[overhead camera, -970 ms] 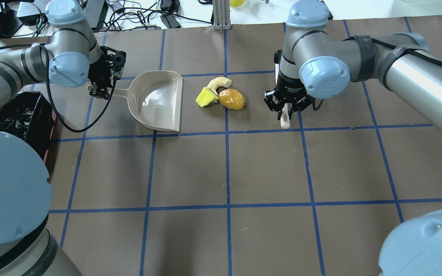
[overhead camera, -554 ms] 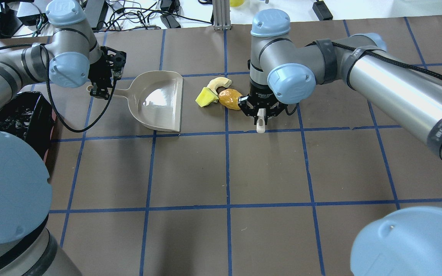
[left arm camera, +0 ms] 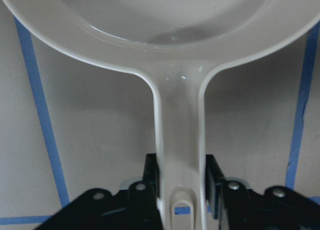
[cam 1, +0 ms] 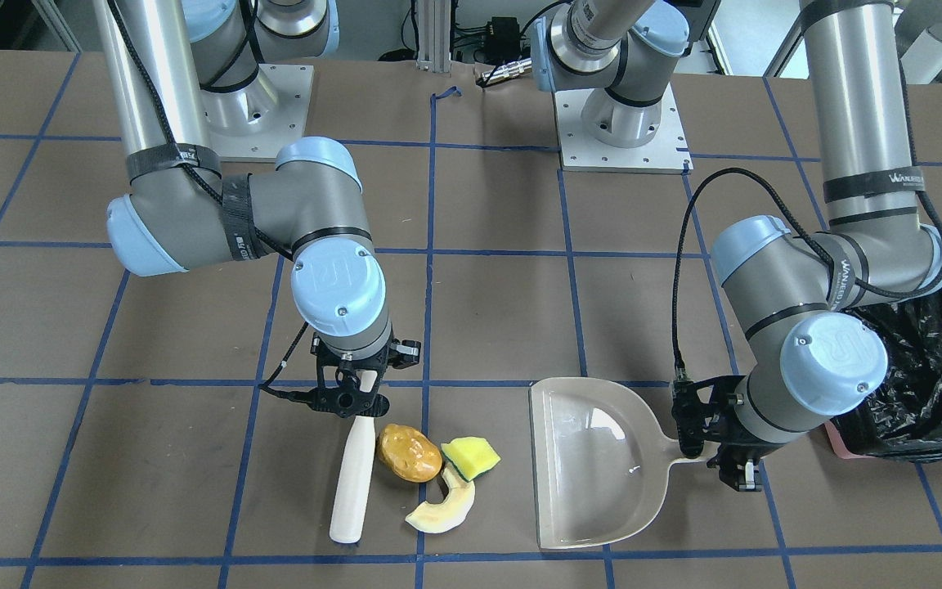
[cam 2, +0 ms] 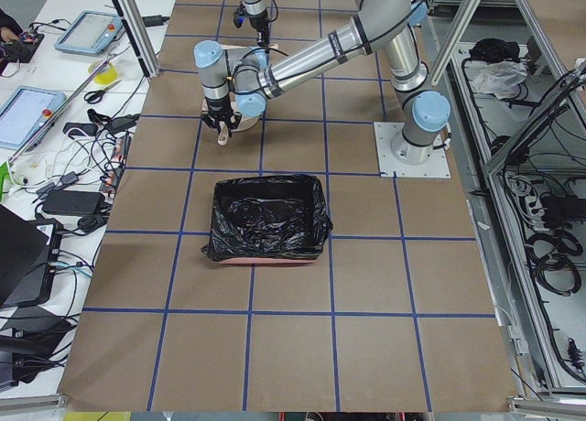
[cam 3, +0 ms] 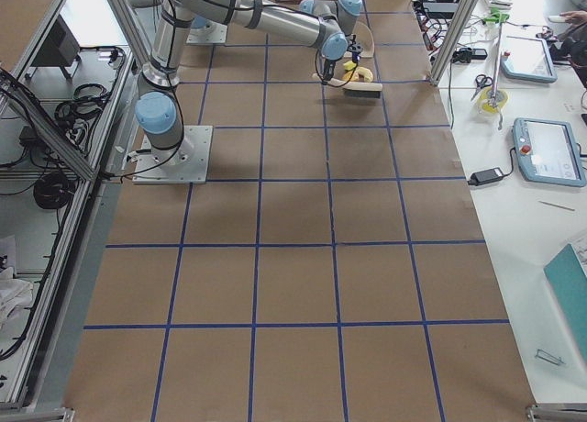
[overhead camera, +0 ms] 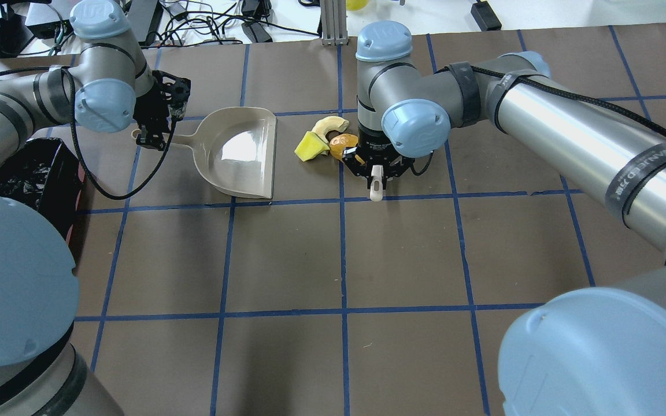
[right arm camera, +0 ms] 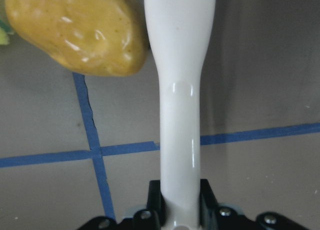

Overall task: Sweep and dump trash into bin
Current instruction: 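Sweep the sponge, banana and potato into the dustpan with the right gripper's brush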

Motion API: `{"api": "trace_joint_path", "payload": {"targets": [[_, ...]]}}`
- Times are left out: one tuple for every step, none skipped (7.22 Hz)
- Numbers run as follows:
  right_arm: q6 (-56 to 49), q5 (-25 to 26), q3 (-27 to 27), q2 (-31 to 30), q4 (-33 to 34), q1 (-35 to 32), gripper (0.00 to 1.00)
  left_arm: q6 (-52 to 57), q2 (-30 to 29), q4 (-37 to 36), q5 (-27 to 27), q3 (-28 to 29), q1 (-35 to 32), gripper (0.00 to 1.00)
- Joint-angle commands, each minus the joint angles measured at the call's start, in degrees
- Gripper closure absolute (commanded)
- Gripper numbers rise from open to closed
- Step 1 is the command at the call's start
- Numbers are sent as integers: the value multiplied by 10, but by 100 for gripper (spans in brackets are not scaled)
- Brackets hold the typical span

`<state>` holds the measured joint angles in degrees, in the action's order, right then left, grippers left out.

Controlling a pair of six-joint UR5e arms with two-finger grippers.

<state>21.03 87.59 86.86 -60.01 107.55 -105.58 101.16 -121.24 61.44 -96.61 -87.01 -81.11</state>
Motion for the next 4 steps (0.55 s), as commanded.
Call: {"api": "trace_joint_path", "payload": {"targets": [[28,-1,-38,26,0,-26,100,0,0,0,-1,0,1,100],[43,-1,-51,38,0,-38,100,0,0,0,-1,0,0,100],[52,-1,-59,41,0,-47,100,0,0,0,-1,0,0,100],[52,-1,-63,41,1,-52,100,0,0,0,-1,0,0,100]]}}
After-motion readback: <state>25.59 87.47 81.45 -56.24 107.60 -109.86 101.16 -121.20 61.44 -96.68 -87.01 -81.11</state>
